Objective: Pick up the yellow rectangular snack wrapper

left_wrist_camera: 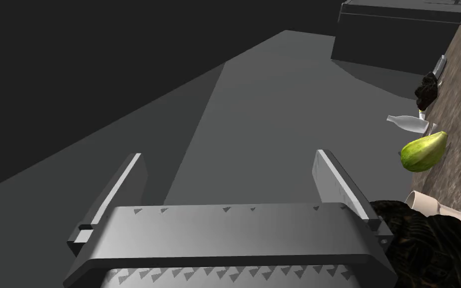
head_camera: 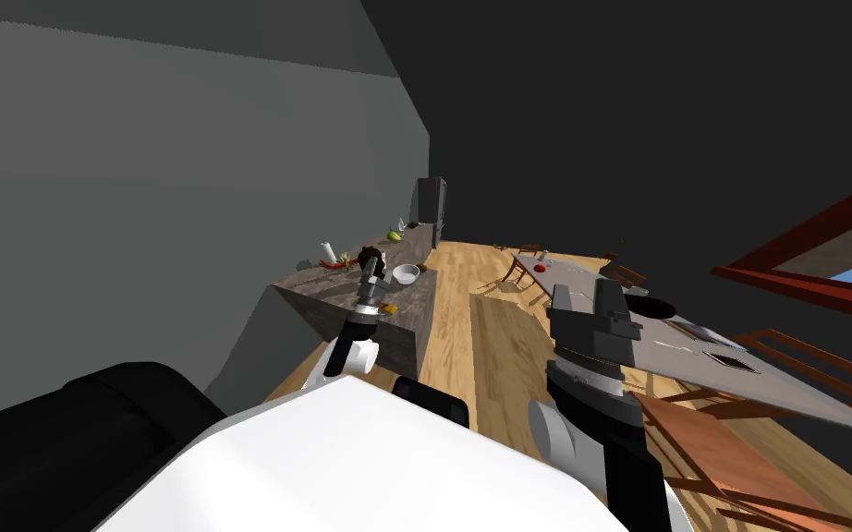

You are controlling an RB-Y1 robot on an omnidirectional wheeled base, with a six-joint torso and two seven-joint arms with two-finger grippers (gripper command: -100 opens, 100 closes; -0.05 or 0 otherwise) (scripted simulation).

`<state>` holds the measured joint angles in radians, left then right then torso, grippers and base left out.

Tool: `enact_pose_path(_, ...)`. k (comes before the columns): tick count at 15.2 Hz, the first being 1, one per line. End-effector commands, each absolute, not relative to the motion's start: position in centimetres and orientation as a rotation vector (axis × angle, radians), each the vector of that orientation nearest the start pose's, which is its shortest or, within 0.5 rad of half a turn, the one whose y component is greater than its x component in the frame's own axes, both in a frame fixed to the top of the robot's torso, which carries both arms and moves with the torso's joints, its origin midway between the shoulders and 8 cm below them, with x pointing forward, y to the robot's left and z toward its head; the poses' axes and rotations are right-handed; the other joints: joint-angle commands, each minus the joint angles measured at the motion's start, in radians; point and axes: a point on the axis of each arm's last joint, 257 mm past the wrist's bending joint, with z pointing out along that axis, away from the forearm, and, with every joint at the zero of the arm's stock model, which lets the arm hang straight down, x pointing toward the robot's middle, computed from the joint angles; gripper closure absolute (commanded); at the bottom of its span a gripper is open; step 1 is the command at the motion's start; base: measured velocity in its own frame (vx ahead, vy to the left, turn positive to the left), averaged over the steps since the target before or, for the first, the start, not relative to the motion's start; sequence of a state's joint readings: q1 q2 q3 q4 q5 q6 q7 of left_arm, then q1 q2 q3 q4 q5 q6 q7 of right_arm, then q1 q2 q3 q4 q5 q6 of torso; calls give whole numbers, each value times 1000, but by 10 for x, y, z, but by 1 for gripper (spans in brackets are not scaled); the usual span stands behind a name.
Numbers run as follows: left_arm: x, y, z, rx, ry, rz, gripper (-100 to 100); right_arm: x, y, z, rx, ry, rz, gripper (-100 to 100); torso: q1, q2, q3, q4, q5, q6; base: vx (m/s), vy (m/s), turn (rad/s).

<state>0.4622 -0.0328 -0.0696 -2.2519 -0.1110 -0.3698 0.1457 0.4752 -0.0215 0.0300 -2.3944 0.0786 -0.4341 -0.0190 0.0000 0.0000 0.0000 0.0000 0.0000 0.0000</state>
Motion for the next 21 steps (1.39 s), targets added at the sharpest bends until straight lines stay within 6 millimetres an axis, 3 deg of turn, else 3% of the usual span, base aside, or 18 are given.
enact_pose_path(1, 379, 249, -9, -767, 753, -1389, -100, 334, -252, 69, 549, 618, 1321, 0, 0, 0, 0, 0, 0, 0, -10, 6, -72)
enact_pose_path(4, 380, 252, -16, -762, 794, -1364, -100, 334, -252, 69, 549, 618, 1321, 0, 1, 2, 1, 0, 0, 0, -28, 11, -77)
enact_pose_path(6, 384, 266, -35, -776, 876, -1294, -100, 334, -252, 69, 549, 618, 1321, 0, 1, 3, 1, 0, 0, 0, -47, 15, -172)
enact_pose_path(9, 386, 276, -47, -785, 926, -1248, -100, 334, -252, 69, 549, 618, 1321, 0, 3, 4, 2, 1, 1, 0, -55, 30, -135)
enact_pose_path(11, 387, 302, -70, -818, 1004, -1149, -100, 334, -252, 69, 549, 618, 1321, 0, 3, 4, 2, 1, 1, 0, -63, 22, -225)
enact_pose_path(14, 388, 319, -87, -860, 1052, -1083, -100, 334, -252, 69, 549, 618, 1321, 0, 3, 6, 3, 1, 1, 1, -75, 25, -202)
enact_pose_path(15, 386, 337, -97, -882, 1082, -1028, -100, 334, -252, 69, 549, 618, 1321, 0, 3, 6, 3, 1, 1, 0, -73, 15, -204)
enact_pose_path(17, 387, 338, -101, -896, 1091, -1019, -100, 334, -252, 69, 549, 618, 1321, 0, 2, 5, 3, 1, 1, 0, -49, 13, -108)
enact_pose_path(18, 383, 356, -111, -919, 1117, -963, -100, 334, -252, 69, 549, 618, 1321, 0, 2, 4, 2, 1, 0, 0, -38, 10, -174)
enact_pose_path(20, 384, 358, -116, -935, 1127, -952, -100, 334, -252, 69, 549, 618, 1321, 0, 2, 3, 2, 1, 0, 0, -39, 11, -122)
enact_pose_path(21, 379, 379, -127, -966, 1152, -891, -100, 334, -252, 69, 549, 618, 1321, 0, 2, 3, 2, 1, 0, 0, -34, 1, -175)
